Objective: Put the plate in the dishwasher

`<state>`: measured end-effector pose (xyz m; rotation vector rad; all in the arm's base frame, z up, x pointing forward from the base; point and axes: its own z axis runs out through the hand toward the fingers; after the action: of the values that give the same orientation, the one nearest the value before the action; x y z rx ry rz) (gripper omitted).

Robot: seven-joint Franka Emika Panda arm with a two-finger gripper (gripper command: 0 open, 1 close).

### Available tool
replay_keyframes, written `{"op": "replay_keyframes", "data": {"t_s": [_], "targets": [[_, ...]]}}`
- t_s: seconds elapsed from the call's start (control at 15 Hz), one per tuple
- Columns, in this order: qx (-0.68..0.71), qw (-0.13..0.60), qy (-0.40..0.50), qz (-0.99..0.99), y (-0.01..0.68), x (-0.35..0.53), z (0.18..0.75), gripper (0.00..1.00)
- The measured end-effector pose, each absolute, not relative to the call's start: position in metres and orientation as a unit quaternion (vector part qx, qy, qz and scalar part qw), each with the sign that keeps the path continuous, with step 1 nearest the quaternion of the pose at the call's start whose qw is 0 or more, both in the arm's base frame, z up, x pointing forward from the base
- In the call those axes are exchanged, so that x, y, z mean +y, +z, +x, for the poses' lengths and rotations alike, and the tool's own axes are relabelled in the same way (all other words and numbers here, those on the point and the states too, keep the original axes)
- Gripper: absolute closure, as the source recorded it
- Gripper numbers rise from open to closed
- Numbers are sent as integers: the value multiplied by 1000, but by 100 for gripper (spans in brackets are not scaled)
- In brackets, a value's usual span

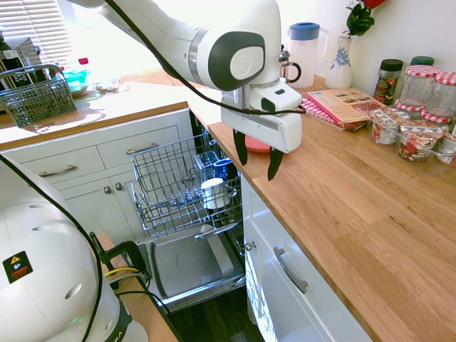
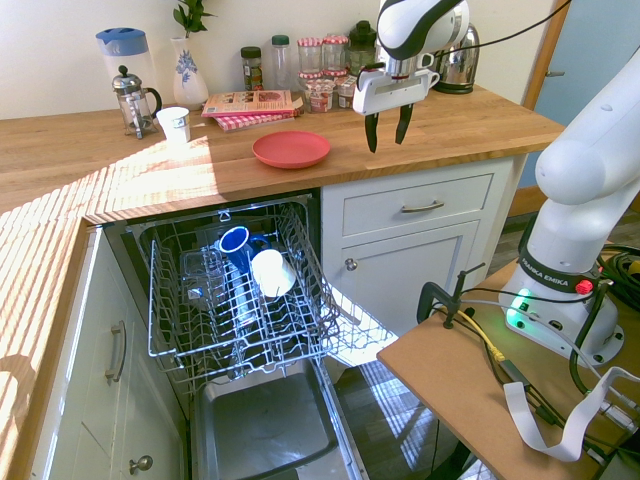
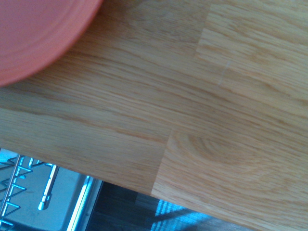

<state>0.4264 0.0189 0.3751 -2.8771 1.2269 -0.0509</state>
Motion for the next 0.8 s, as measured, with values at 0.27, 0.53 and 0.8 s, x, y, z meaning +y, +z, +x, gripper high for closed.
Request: {"op": "replay_keyframes", "data": {"t_s": [0.27,0.53,0.8], "targets": [[402,19,-23,-915,383,12,432,0],[405,56,-43,-912,405,2,475,0],[392,96,-41,-914,387,21,536,0]]}}
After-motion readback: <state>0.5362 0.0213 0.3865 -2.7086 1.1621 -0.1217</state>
